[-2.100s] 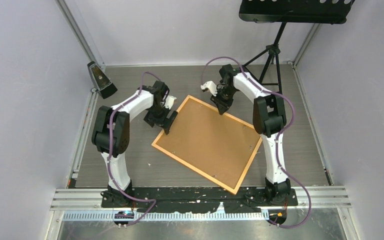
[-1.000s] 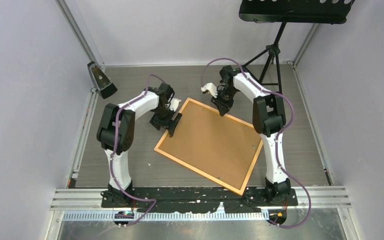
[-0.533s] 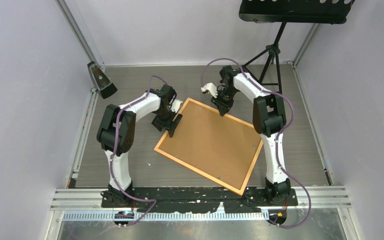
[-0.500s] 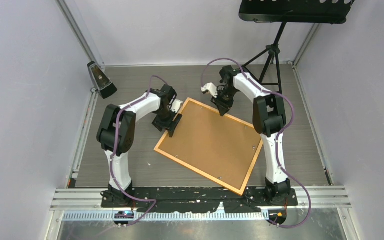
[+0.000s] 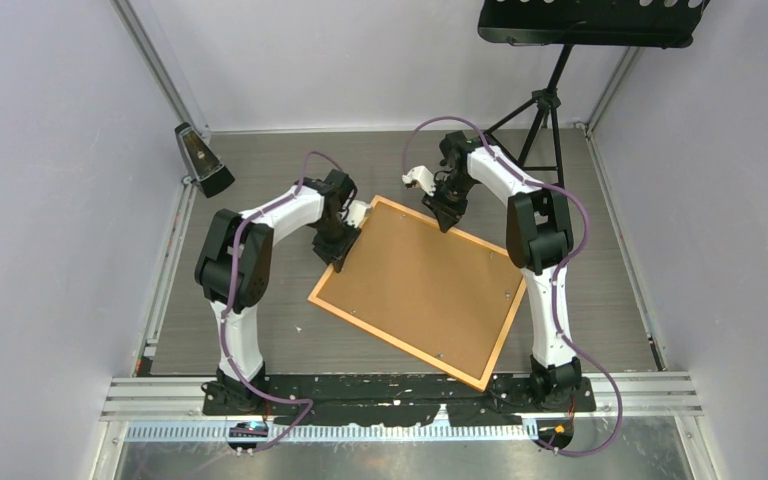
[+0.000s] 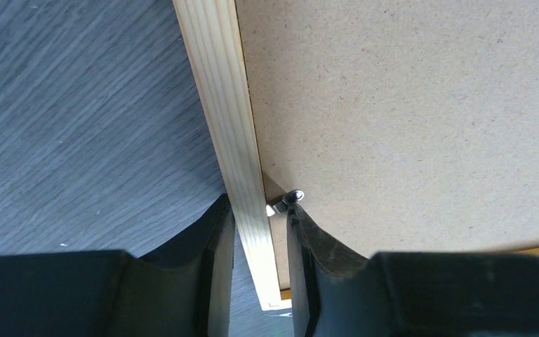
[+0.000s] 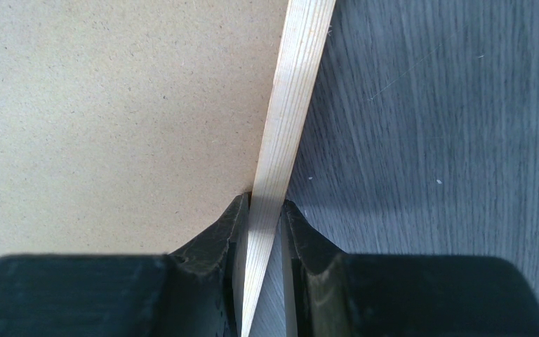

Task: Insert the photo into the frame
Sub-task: Install the photo frame at the center of the board, then adjust the photo frame at the center of the board.

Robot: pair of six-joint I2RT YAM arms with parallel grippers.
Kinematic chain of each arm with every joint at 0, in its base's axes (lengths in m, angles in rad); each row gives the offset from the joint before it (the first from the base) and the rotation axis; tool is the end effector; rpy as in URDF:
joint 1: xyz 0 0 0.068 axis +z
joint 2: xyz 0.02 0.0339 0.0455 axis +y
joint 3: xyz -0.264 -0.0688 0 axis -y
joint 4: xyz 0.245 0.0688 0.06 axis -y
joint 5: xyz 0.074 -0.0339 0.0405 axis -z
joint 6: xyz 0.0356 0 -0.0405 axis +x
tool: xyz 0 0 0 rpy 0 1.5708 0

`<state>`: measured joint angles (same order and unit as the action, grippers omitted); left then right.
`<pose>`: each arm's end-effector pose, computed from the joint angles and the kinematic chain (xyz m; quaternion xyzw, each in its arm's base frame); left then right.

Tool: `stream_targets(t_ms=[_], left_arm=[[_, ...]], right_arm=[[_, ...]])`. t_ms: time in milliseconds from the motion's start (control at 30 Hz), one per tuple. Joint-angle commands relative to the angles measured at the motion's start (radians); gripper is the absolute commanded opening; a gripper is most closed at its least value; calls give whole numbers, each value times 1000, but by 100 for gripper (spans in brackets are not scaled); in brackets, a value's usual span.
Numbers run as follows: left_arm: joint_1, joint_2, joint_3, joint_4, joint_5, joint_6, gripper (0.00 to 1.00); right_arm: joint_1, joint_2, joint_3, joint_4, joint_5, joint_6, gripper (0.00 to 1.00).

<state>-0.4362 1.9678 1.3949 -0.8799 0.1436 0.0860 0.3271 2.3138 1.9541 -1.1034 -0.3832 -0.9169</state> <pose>0.3362 -0.1624 0.1661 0.2611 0.9608 -0.0808 0.0454 0.4318 0.1606 0.1714 -0.5795 0.7907 0.1666 0.1058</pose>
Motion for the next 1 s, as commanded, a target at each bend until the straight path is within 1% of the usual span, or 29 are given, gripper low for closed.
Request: stream_targets(t_ms=[0, 167, 233, 300, 367, 433, 633, 800, 867, 967], left_arm=[[8, -9, 27, 4, -58, 55, 27], [8, -8, 37, -2, -72, 66, 23], [8, -6, 43, -8, -70, 66, 22], [9, -6, 42, -13, -62, 61, 28], [8, -12, 34, -19, -56, 52, 39], [8, -19, 19, -18, -50, 44, 45], [15, -33, -28, -11, -22, 21, 46], [29, -76, -98, -6, 45, 3, 48], [42, -109, -135, 8, 79, 3, 52], [75, -155, -170, 13, 104, 1, 61]], right_arm=[[7, -48, -15, -22, -8, -22, 6], [8, -49, -27, -14, 4, -25, 6], [9, -49, -30, -13, 3, -25, 6], [9, -52, -32, -10, -1, -22, 6], [8, -58, -38, 0, -6, -8, 6], [10, -62, -42, 12, -12, 9, 6], [33, -65, -33, 64, 8, 47, 6], [68, -29, 40, 75, 22, 57, 6], [93, -10, 75, 75, 23, 52, 6], [123, 25, 140, 73, 22, 31, 6]])
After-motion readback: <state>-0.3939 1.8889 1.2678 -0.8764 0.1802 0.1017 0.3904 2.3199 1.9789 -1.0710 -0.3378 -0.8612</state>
